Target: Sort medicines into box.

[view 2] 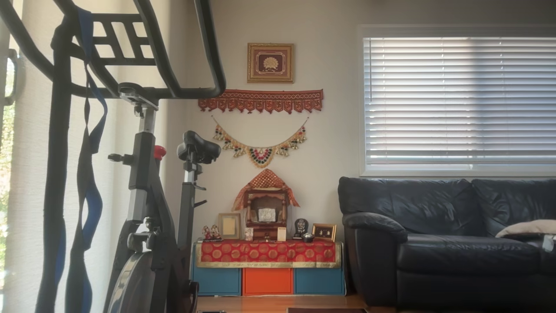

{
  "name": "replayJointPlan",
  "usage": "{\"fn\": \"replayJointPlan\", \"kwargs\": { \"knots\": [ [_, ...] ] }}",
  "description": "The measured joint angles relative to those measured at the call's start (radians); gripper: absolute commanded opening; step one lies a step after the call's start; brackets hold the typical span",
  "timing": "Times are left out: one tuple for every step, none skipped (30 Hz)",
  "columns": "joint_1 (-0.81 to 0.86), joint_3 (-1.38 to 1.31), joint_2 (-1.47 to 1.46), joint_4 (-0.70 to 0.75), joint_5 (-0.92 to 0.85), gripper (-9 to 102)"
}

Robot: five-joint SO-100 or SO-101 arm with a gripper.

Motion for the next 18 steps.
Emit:
{"fn": "replayJointPlan", "kwargs": {
  "knots": [
    [0.002,0.008,0.051,0.032,0.0,1],
    [0.002,0.012,0.109,0.084,0.002,1],
    [0.002,0.012,0.146,0.124,0.008,1],
    [0.002,0.012,0.176,0.158,0.012,1],
    [0.002,0.012,0.198,0.189,0.014,1],
    [0.002,0.012,0.209,0.227,0.015,1],
    [0.002,0.014,0.213,0.255,0.015,1],
    [0.002,0.014,0.216,0.284,0.015,1],
    [0.002,0.014,0.221,0.311,0.014,1],
    [0.002,0.014,0.224,0.345,0.0,1],
    [0.002,0.014,0.225,0.365,-0.008,2],
    [0.0,0.014,0.225,0.379,-0.005,2],
    [0.0,0.014,0.225,0.391,0.009,2],
    [0.0,0.014,0.225,0.4,0.012,2],
    [0.0,0.014,0.225,0.417,0.008,2],
    [0.0,0.014,0.225,0.443,-0.009,2],
    [0.0,0.014,0.225,0.453,-0.021,3],
    [0.0,0.014,0.225,0.479,-0.04,4]
  ]
}}
